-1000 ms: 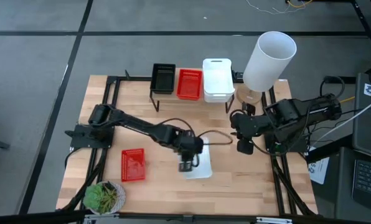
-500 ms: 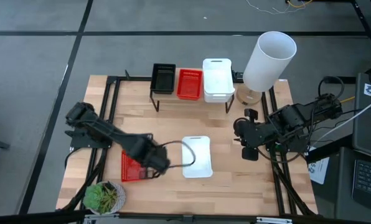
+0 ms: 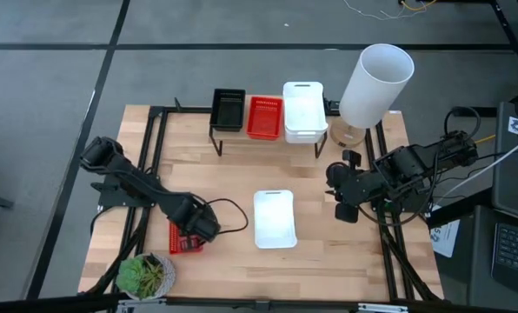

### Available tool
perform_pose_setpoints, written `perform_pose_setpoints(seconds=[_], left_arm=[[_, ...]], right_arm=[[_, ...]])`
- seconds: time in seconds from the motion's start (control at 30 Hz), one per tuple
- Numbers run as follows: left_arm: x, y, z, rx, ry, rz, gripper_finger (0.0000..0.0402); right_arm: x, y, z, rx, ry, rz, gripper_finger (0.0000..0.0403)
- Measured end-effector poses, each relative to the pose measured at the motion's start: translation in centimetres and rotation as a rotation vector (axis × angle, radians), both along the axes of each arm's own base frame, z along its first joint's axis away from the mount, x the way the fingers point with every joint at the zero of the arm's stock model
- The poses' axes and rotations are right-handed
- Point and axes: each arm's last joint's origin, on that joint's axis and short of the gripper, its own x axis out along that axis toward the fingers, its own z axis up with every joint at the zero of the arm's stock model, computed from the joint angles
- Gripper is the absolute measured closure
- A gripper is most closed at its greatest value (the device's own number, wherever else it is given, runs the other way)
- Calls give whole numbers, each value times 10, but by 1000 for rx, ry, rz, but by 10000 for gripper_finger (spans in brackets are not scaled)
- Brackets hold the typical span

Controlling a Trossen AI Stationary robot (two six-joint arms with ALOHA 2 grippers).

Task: Stack baskets on shelf by color
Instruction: Move the red bin to the middle of the table, then stack the white bin on top of the white bin on the shelf

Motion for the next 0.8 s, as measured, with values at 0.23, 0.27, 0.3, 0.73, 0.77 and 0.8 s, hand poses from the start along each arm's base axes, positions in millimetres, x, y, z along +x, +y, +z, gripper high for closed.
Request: perform_pose_setpoints(seconds=[0.23, 0.27, 0.3, 0.73, 0.77, 0.8], left_arm=[[5, 1, -35, -25, -158, 13, 316], [9, 3, -37, -22, -204, 6, 316], [14, 5, -37, -11, -258, 4, 316], [67, 43, -1, 141, -576, -31, 316], [66, 41, 0, 131, -559, -43, 316], [64, 39, 0, 122, -539, -56, 316]], right_arm=[[0, 0, 0, -3, 3, 4, 280], [0, 0, 0, -3, 3, 4, 280], [0, 0, 0, -5, 5, 5, 280], [0, 2, -2, 1, 5, 11, 280], [0, 3, -4, -7, 12, 20, 280], [0, 4, -7, -28, 19, 39, 280]])
